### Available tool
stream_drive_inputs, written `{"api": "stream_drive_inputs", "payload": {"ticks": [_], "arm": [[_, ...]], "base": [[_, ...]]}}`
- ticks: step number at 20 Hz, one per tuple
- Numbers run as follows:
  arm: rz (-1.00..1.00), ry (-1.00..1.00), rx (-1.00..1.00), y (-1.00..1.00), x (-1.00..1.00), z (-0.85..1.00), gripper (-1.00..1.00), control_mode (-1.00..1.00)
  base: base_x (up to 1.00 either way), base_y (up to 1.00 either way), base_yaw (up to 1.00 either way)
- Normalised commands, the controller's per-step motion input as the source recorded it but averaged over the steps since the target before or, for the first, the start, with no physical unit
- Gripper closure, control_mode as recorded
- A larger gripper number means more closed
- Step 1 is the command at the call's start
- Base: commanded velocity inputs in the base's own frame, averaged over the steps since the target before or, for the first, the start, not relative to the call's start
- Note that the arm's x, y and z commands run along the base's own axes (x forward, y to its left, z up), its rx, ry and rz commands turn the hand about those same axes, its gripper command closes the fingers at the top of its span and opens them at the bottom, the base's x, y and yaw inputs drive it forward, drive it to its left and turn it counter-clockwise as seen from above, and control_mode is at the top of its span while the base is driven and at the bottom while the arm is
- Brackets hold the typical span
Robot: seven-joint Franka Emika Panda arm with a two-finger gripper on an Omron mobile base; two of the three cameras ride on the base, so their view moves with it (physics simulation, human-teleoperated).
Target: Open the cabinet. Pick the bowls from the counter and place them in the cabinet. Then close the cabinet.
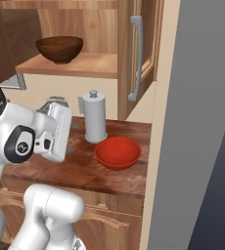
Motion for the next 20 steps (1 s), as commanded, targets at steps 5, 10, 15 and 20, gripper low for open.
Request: {"api": "stream_drive_inputs", "payload": {"ticks": [5,10,15,20], "arm": [[-0.23,0.03,0.11,0.0,0.0,-0.16,-1.0,-1.0],[-0.08,0.04,0.19,0.0,0.01,-0.21,-1.0,-1.0],[0.0,-0.02,0.06,0.0,0.01,-0.29,-1.0,-1.0],[0.0,0.0,0.04,0.0,0.08,-0.28,-1.0,-1.0]], "base": [[0.0,0.0,0.0],[0.0,0.0,0.0],[0.0,0.0,0.0],[0.0,0.0,0.0]]}}
